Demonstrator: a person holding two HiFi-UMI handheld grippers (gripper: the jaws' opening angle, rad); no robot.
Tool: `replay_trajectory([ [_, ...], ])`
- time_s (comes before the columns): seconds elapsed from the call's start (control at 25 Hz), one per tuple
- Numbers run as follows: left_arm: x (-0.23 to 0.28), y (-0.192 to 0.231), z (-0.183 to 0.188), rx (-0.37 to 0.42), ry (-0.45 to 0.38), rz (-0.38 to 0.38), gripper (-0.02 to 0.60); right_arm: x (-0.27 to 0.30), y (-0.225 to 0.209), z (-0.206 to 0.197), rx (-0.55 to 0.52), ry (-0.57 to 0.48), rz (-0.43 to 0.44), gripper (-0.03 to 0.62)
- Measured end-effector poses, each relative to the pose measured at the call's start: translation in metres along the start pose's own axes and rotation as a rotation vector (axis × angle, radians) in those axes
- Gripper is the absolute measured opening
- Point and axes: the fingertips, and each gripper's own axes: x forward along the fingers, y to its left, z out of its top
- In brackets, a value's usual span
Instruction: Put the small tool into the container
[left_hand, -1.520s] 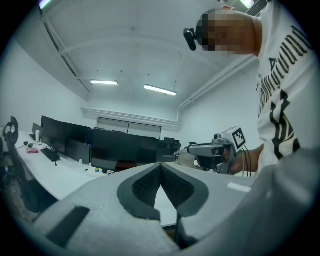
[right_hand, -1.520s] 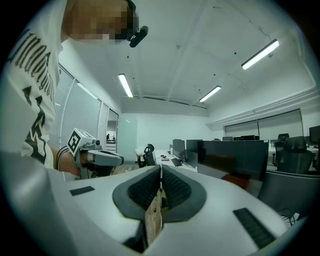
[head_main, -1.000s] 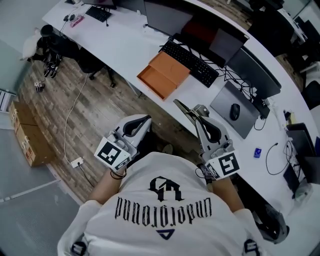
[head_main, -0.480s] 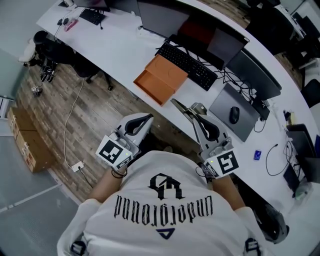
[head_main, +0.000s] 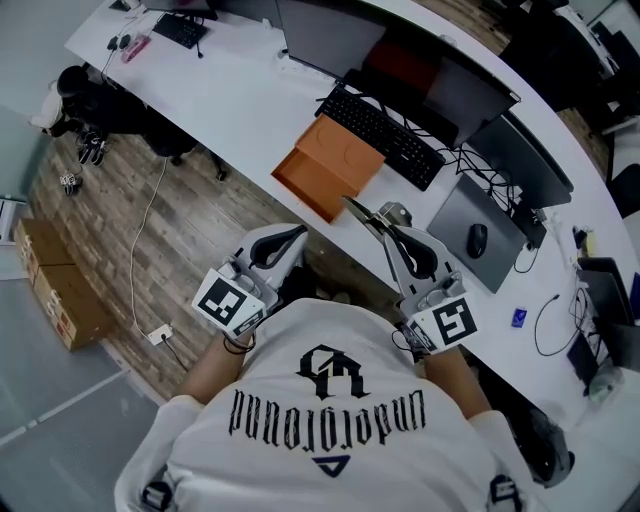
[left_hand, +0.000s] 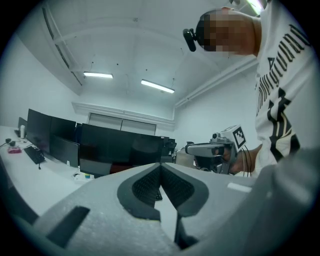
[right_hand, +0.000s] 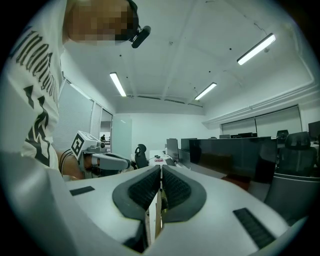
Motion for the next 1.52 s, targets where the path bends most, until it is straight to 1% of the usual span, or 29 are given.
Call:
replay_trajectory([
  [0.52, 0.006, 0.088, 0.006, -0.022, 0.028, -0.025, 0.012, 0.088, -0.013, 0.006, 0.028, 0.027, -0.011, 0.025],
  [0.88, 0.007, 0.147, 0.001, -0.037, 0.063, -0.059, 0.012, 0.151, -0.016, -0.004, 0.064, 0.064, -0.023, 0.025],
  [1.2, 0.012, 0.191, -0.023, -0.059, 0.106, -0.088, 0.012, 0.196, -0.022, -0.024, 0.075, 0.105, -0.042, 0.025],
  [1.52, 0.017, 0.217, -0.055, -0.075, 0.165, -0.131, 0.012, 0.227, -0.021, -0.065, 0.105, 0.175, -0.036, 0.025],
])
